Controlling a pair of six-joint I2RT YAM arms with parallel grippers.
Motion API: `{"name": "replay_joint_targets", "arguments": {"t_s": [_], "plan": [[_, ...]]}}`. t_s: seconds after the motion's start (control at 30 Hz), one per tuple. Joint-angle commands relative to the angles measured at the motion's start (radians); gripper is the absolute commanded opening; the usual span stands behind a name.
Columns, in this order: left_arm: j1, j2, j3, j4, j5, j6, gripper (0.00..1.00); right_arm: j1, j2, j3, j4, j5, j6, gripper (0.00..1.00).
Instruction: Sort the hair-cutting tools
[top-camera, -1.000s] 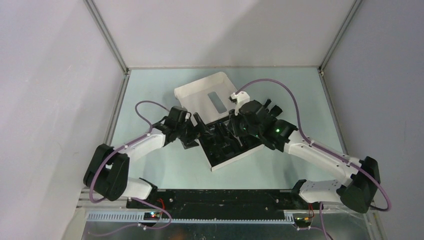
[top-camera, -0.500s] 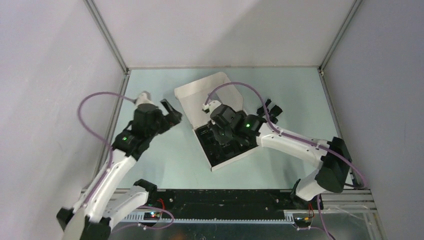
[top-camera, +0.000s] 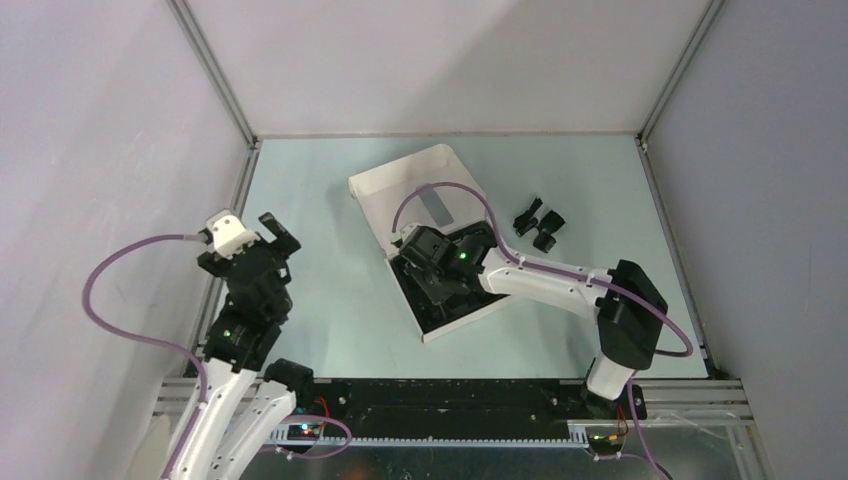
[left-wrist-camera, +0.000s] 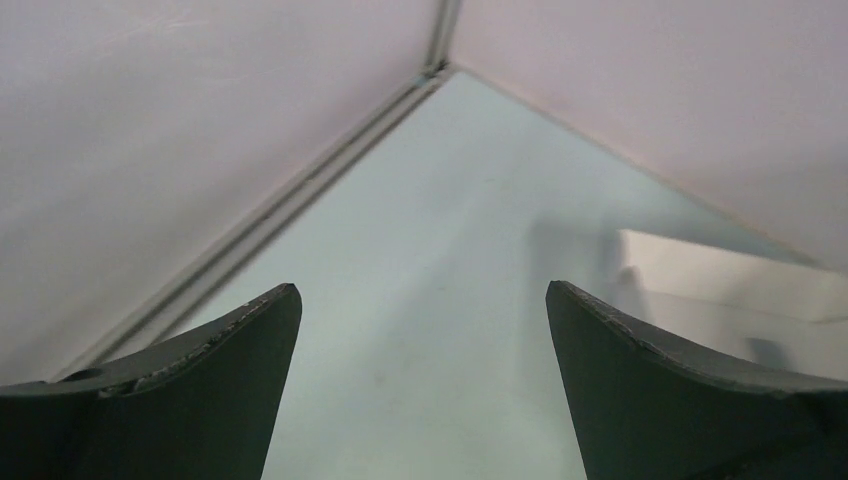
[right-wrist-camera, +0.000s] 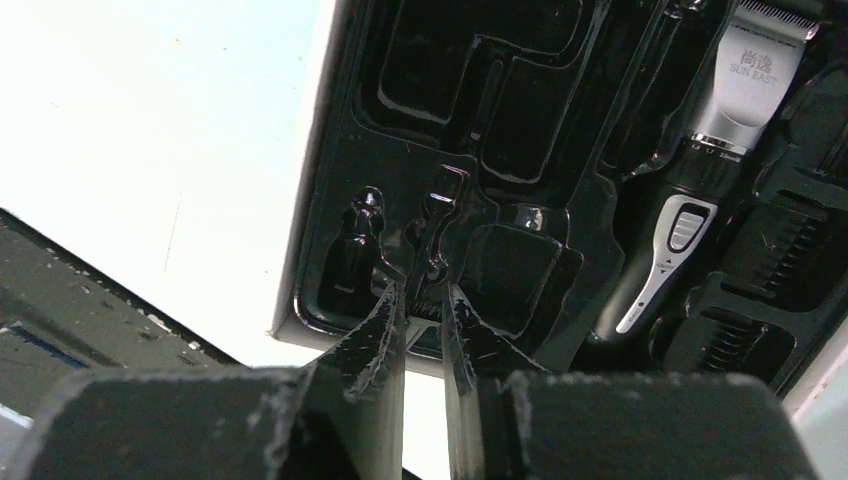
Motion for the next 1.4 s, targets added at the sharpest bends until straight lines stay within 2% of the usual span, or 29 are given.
{"name": "replay_joint_targets", "arguments": {"t_s": [0.0,0.43,0.9,1.37], "plan": [[0.030,0.006,-0.045,0.114,-0.116,0.102,1.00,0.003,0.032,0.055,-0.007,0.016,0.008,0.00],[0.033,0.035,-0.057,0.136,-0.095,0.112,1.00,-0.003,0.081,0.062,-0.010,0.033,0.058,0.00],[0.031,0.048,-0.059,0.135,-0.085,0.114,1.00,-0.026,0.053,0.062,0.062,0.073,0.055,0.00],[0.032,0.056,-0.059,0.132,-0.075,0.115,1.00,-0.019,0.084,0.062,0.023,0.016,0.048,0.00]]}}
